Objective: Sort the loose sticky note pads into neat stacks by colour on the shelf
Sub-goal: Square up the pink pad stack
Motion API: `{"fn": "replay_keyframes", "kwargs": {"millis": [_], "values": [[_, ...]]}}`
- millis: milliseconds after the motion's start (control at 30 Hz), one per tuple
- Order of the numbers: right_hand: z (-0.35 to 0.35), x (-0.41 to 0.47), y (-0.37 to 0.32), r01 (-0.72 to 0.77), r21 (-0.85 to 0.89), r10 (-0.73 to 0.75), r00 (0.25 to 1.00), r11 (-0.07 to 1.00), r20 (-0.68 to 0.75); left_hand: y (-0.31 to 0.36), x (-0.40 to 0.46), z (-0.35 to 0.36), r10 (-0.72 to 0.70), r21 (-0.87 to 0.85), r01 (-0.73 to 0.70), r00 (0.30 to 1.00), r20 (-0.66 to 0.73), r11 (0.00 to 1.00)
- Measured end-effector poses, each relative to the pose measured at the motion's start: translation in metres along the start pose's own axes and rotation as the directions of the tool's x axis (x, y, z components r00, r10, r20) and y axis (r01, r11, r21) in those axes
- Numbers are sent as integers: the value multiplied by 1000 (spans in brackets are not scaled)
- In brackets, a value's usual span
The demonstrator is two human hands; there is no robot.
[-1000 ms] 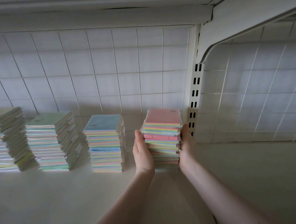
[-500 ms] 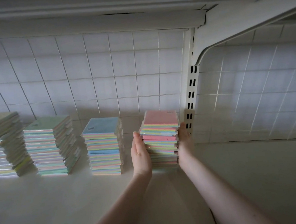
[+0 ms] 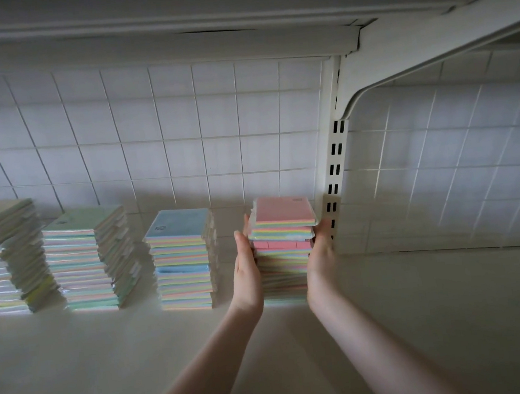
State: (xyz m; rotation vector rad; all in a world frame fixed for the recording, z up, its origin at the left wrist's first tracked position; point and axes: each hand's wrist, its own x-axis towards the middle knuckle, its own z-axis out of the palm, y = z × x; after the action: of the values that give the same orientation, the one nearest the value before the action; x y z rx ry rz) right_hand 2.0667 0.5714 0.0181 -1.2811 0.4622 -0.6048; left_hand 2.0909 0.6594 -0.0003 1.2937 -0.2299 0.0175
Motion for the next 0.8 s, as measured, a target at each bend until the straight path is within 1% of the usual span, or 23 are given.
{"fn": "replay_keyframes", "kwargs": {"millis": [133,233,333,400,433,500,567,600,700,800], "values": [[1,3,-4,52,-33,-54,997,998,-52,-6,3,-4,32,-1,-32,999,37,999],[0,7,-5,76,-110,-86,992,991,-90,-7,3,-6,85,31,-87,995,60,996],[-1,10,-6,85,-150,-97,993,985,-74,-9,5,-7,143,82,-150,986,85,985],[-4,15,-2,68,-137,-72,997,988,-24,-11,7,-11,179,116,-189,979,94,975],[-6,17,0,57,-106,-56,998,993,8,-13,9,-14,217,144,-232,970,112,962],[-12,20,5,53,-47,-50,997,997,60,-17,12,-21,291,205,-331,936,200,921],[-20,22,11,75,-4,-74,988,997,139,-22,16,-29,310,217,-384,899,309,897],[-25,23,15,92,-21,-86,975,996,207,-25,17,-32,292,216,-385,885,362,898],[-42,29,23,178,-142,-95,884,974,459,-26,21,-39,165,284,-306,888,429,909],[-57,32,21,298,-218,-100,770,929,631,-25,25,-46,91,344,-290,864,495,893]]}}
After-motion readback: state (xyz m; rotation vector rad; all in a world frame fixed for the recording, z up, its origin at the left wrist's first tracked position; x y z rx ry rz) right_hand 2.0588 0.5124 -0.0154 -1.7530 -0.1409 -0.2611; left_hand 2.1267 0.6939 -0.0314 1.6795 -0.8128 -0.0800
